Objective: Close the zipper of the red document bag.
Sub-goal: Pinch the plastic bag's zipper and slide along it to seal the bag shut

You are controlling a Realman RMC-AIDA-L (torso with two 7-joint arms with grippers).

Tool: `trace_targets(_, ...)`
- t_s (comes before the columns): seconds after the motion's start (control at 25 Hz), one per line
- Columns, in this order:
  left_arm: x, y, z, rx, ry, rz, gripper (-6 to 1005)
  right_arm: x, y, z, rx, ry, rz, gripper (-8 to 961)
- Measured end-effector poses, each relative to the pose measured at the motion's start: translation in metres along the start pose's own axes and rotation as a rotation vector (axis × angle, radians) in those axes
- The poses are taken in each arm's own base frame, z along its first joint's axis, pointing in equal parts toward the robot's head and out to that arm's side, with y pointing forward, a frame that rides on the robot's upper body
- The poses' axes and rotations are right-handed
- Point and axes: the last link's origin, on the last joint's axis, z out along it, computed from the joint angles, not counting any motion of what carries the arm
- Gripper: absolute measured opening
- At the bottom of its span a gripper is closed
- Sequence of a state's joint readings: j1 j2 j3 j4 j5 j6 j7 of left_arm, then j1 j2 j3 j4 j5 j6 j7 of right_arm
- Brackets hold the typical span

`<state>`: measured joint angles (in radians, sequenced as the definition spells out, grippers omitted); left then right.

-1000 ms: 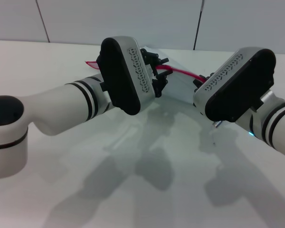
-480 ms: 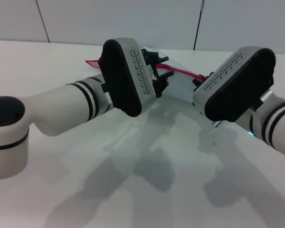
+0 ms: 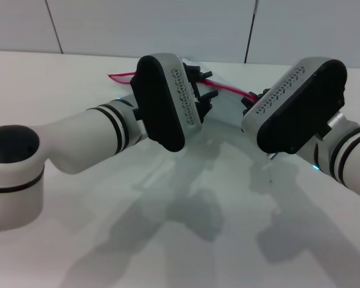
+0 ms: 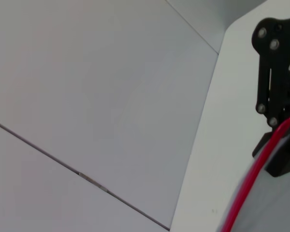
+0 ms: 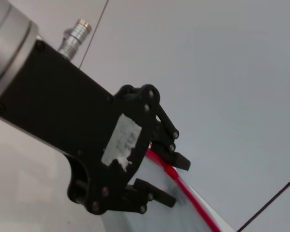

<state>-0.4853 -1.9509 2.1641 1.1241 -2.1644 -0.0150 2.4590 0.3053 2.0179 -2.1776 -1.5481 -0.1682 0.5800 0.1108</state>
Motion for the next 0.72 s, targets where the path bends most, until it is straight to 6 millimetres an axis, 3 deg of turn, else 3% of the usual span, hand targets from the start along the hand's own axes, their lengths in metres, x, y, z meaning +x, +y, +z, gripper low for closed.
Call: trace_targets(0.72, 0.0031, 0.0045, 0.0030, -0.008, 0.003, 0.018, 307, 0.0013, 0.0008, 0.0005, -0.002, 0.005, -0.003, 48)
